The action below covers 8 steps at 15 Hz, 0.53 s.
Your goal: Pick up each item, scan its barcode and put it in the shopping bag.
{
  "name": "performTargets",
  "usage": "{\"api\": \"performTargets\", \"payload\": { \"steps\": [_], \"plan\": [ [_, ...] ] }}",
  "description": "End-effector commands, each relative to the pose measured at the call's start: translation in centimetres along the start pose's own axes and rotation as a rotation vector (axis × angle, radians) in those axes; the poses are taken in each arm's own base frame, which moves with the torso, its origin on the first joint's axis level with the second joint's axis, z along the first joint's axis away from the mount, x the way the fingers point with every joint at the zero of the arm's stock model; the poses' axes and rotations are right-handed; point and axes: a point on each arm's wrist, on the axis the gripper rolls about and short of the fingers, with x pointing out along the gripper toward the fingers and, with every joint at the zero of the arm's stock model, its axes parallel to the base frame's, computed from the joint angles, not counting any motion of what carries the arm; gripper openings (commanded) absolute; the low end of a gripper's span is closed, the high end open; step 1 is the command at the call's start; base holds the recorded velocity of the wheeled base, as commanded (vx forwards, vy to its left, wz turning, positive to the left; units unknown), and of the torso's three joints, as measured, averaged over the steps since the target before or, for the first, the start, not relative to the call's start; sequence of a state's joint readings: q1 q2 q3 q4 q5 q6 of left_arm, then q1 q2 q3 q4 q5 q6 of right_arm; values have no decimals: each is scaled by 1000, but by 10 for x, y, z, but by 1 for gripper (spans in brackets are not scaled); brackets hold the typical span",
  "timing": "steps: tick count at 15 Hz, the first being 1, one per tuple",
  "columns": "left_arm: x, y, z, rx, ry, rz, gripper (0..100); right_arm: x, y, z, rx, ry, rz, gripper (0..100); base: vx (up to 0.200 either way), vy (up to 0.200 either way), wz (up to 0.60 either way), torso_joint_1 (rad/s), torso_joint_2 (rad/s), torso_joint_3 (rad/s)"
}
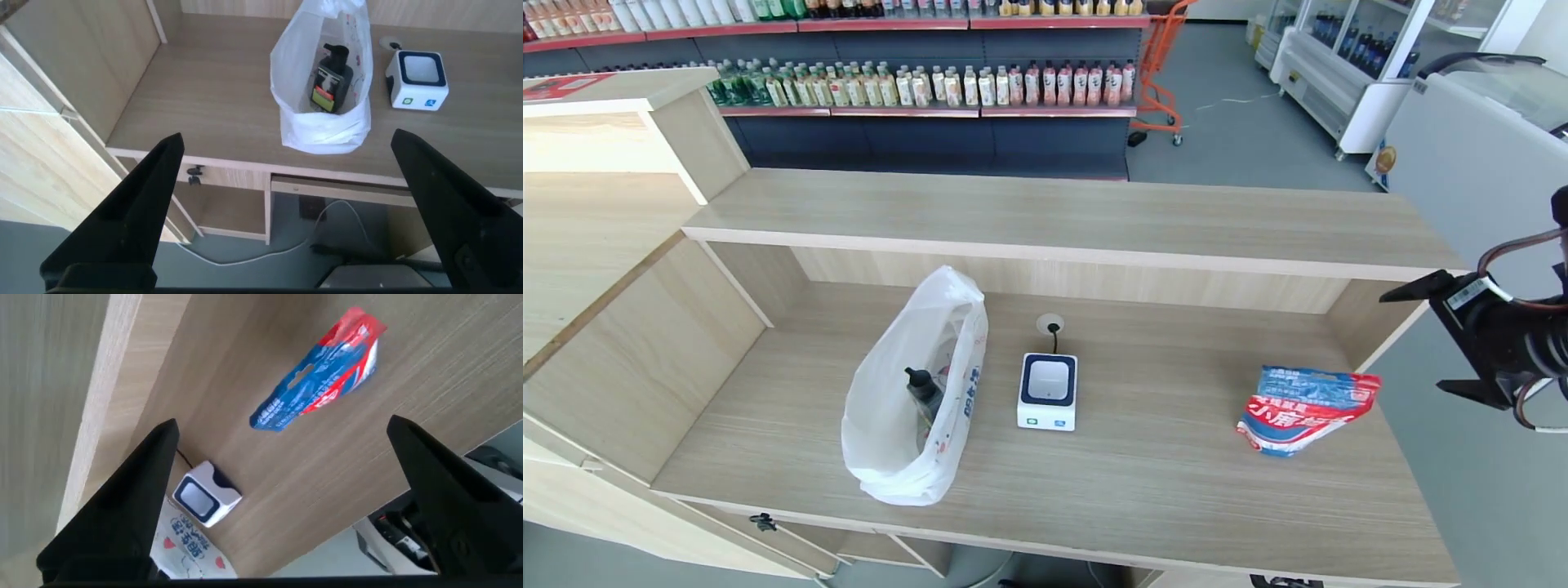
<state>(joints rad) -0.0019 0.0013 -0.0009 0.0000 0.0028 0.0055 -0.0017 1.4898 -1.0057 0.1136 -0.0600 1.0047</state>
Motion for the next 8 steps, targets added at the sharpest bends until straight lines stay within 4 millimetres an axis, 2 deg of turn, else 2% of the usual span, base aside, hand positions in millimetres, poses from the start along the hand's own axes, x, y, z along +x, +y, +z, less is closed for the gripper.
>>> {"api": "performTargets", "payload": {
  "steps": [1, 4, 8],
  "plan": [
    [0, 0, 0, -1, 1, -1, 100, 25, -6, -4, 41, 41, -85, 100, 0, 0, 0, 0, 0, 0],
    [0, 0, 0, -1, 1, -1, 100, 54, -12, -10, 85, 36, -189, 100, 0, 0, 0, 0, 0, 0],
    [0, 0, 0, -1, 0, -1, 100, 96, -15, -6, 112, 17, -273, 100, 0, 0, 0, 0, 0, 0]
  ]
}}
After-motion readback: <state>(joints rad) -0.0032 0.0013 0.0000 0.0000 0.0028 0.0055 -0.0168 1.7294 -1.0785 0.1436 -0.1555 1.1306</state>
